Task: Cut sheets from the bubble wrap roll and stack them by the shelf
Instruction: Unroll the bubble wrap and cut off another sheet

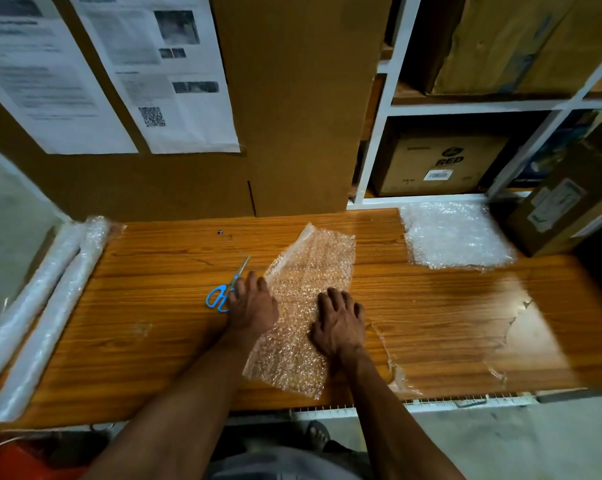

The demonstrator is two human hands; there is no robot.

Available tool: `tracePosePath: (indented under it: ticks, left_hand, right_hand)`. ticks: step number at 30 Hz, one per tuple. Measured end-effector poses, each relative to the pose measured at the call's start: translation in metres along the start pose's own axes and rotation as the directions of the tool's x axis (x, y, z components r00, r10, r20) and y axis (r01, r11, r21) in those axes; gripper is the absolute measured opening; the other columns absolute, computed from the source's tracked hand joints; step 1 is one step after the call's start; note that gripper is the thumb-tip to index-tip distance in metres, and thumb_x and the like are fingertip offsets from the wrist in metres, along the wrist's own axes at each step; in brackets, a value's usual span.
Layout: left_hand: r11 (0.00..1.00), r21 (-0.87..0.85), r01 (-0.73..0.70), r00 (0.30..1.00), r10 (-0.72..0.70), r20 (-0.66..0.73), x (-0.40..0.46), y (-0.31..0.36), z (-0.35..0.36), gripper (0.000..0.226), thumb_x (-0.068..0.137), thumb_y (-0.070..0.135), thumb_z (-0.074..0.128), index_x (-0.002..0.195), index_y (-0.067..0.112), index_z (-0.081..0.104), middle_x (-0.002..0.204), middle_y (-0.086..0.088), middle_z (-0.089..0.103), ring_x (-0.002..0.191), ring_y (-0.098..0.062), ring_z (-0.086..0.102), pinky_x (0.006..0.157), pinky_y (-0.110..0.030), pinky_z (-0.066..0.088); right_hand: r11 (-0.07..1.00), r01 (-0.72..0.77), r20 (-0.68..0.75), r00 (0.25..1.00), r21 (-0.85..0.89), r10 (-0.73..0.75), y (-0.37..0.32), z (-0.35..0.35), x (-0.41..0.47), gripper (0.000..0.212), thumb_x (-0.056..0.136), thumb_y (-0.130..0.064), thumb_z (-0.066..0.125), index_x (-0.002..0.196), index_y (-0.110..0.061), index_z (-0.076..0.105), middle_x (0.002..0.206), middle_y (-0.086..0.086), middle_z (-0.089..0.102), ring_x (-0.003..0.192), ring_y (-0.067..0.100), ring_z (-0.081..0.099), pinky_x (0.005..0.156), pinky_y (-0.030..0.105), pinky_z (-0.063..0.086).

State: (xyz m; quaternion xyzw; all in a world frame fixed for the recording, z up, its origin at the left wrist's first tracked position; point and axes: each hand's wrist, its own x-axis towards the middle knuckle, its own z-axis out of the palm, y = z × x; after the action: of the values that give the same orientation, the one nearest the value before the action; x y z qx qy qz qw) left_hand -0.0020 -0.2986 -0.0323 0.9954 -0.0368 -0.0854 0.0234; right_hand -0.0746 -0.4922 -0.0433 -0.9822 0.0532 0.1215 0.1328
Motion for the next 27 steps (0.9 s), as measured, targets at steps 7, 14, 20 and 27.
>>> tracePosePath:
  ticks: [7, 14, 20, 27]
  left_hand:
    - [0.963, -0.027, -0.267, 0.959, 0.263, -0.104, 0.010, -0.010, -0.019, 0.051, 0.094, 0.032, 0.055, 0.144, 0.026, 0.049, 0.155, -0.003, 0.037, 0.135, -0.030, 0.035, 0.106, -0.049, 0.039]
    - [0.858, 0.003, -0.514, 0.853, 0.510, 0.108, 0.029, 0.010, -0.028, 0.059, 0.101, 0.031, 0.049, 0.157, 0.035, 0.032, 0.168, 0.008, 0.022, 0.151, -0.031, 0.015, 0.118, -0.052, 0.024]
    - [0.975, 0.089, -0.205, 0.960, 0.183, 0.210, 0.063, 0.001, -0.041, 0.058, 0.099, 0.039, 0.048, 0.152, 0.018, 0.037, 0.158, -0.006, 0.033, 0.141, -0.036, 0.026, 0.113, -0.054, 0.028]
    - [0.900, -0.086, -0.427, 0.902, 0.431, 0.029, 0.064, 0.015, -0.038, 0.065, 0.100, 0.033, 0.051, 0.159, 0.032, 0.026, 0.170, 0.005, 0.010, 0.151, -0.030, 0.014, 0.120, -0.053, 0.025]
  right_hand:
    - [0.999, -0.054, -0.085, 0.995, -0.007, 0.053, -0.019, -0.003, 0.002, 0.061, 0.093, -0.057, 0.042, 0.143, -0.022, 0.041, 0.147, 0.008, 0.040, 0.140, 0.030, 0.036, 0.117, 0.052, 0.031]
    - [0.999, 0.023, 0.068, 0.997, -0.023, -0.021, -0.026, -0.005, 0.019, 0.096, 0.096, -0.051, 0.050, 0.167, -0.022, -0.007, 0.173, 0.008, -0.019, 0.160, 0.034, -0.013, 0.120, 0.054, -0.015]
    - [0.999, 0.005, 0.144, 0.990, -0.032, 0.000, -0.017, -0.013, 0.037, 0.099, 0.090, -0.060, 0.057, 0.167, -0.019, 0.009, 0.175, 0.004, -0.001, 0.161, 0.031, 0.003, 0.127, 0.061, 0.003]
    - [0.999, -0.014, 0.003, 1.000, -0.040, 0.014, -0.020, -0.020, 0.073, 0.080, 0.100, -0.057, 0.037, 0.166, -0.023, 0.007, 0.175, 0.008, 0.001, 0.161, 0.031, 0.005, 0.127, 0.055, 0.001]
